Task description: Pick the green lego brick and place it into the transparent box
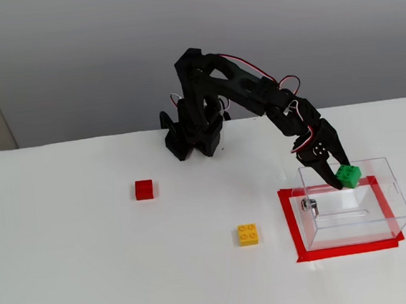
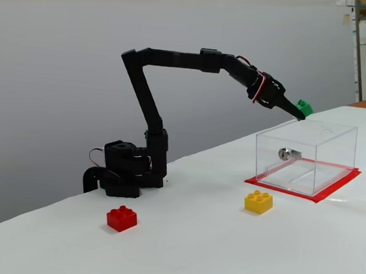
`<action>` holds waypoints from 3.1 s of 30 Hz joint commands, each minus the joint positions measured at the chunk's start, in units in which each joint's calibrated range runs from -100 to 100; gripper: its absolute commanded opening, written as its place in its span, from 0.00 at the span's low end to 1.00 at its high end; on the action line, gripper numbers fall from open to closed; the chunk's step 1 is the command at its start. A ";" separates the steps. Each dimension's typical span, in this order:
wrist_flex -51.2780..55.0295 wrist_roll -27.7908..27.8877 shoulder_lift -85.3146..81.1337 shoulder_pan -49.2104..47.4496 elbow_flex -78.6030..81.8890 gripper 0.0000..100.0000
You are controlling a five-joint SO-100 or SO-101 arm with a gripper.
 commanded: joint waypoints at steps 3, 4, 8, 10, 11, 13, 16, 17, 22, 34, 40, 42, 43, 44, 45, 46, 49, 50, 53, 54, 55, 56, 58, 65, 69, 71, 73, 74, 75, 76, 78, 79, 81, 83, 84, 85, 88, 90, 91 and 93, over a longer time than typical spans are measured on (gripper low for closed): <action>-0.33 -0.21 0.28 0.21 -3.23 0.12; -0.16 -0.21 0.28 0.21 -3.23 0.13; 0.01 -0.21 0.28 0.21 -2.86 0.24; -0.07 -0.21 0.28 0.28 -2.77 0.30; -0.16 -0.21 0.28 0.35 -2.77 0.32; -0.16 -0.21 0.28 0.65 -2.96 0.33; -0.07 -0.21 0.28 0.80 -2.96 0.33; 0.01 -0.21 0.28 0.80 -3.05 0.33; 0.01 -0.21 0.11 0.80 -3.05 0.33; 0.19 0.10 -6.08 8.93 -1.51 0.33; 0.28 0.26 -13.55 14.70 2.74 0.18; 0.28 0.26 -16.18 16.55 4.37 0.10; 0.28 0.26 -17.37 17.43 5.18 0.07; 0.28 0.26 -18.64 18.39 6.09 0.04; 0.28 0.31 -19.83 19.36 6.99 0.02; 0.28 0.31 -21.01 20.46 7.89 0.01; 0.28 0.31 -25.17 24.68 10.88 0.01; 0.28 0.31 -26.70 26.38 11.96 0.01; 0.28 0.31 -31.45 32.07 15.40 0.01; 0.28 0.31 -33.32 34.29 16.67 0.01; 0.28 0.31 -34.84 36.43 17.93 0.01; 0.28 0.26 -36.37 38.43 19.02 0.01; 0.28 0.26 -39.09 42.35 21.28 0.01; 0.28 0.26 -46.30 54.33 27.61 0.01; 0.28 0.26 -50.29 59.72 31.13 0.01; 0.28 0.26 -52.75 61.87 33.57 0.01; 0.28 0.26 -55.63 63.79 36.47 0.01; 0.19 0.26 -57.08 64.53 37.82 0.01; 0.19 0.31 -58.69 65.05 39.36 0.01; 0.19 0.31 -60.30 65.42 40.90 0.01; 0.19 0.31 -63.70 65.94 43.79 0.01; 0.19 0.31 -65.39 65.94 45.15 0.01; 0.19 0.31 -68.79 65.86 47.95 0.01; 0.19 0.31 -72.10 65.71 51.02 0.01; 0.19 0.36 -73.71 65.57 52.74 0.01; 0.19 0.36 -75.15 65.34 54.46 0.01; 0.10 0.36 -79.73 65.27 59.97 0.01; 0.10 0.36 -82.87 65.20 64.04 0.01; -0.07 0.36 -83.55 65.20 66.03 0.01; -0.59 0.42 -83.72 65.27 69.29 0.01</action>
